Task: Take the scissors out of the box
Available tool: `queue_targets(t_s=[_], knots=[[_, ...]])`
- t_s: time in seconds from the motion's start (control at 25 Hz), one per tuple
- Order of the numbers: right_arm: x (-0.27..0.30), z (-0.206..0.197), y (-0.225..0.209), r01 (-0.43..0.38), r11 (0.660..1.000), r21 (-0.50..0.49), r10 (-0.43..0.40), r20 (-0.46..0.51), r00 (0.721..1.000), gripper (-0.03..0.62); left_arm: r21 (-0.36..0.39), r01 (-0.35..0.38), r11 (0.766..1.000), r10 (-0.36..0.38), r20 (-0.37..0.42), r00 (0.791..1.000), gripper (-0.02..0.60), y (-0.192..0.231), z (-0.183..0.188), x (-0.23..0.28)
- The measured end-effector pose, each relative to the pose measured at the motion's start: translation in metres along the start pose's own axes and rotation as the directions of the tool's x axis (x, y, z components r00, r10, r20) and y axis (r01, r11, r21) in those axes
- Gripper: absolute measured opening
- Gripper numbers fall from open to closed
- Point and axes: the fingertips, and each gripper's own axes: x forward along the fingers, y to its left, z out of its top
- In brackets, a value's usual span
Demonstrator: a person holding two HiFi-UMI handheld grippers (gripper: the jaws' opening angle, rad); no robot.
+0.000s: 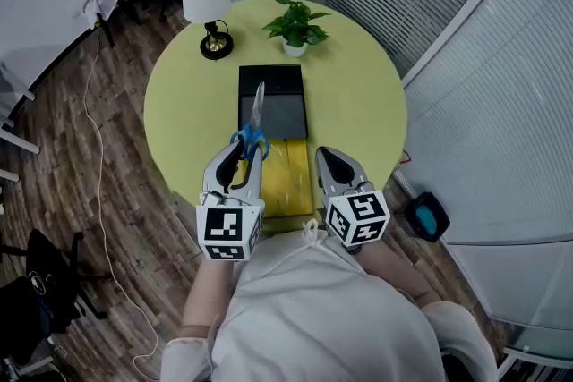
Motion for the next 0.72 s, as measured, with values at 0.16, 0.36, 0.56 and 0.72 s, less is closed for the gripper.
queue_targets(t_s=[0.16,0.36,0.56,0.72], knots=[[0.000,-0.008,0.004,-0.013,1.000,-0.007,0.013,-0.026,1.000,-0.002,-0.016,-0.006,1.000,0.006,-0.005,1.000,0.092,0.002,-0.005,-0.002],[0.001,-0.014,0.009,-0.020,1.000,-0.021,0.019,-0.044,0.999,-0.002,-0.035,-0.007,0.999,0.007,-0.006,1.000,0.092,0.003,-0.010,-0.005],[0.002,-0.016,0.010,-0.020,0.999,-0.027,0.018,-0.051,0.999,-0.002,-0.047,-0.004,0.999,0.004,0.005,1.000,0.092,0.002,-0.011,-0.006],[0.000,-0.020,0.013,-0.019,0.999,-0.029,0.018,-0.058,0.998,-0.002,-0.051,0.001,0.999,-0.001,0.002,1.000,0.092,0.000,-0.013,-0.008]])
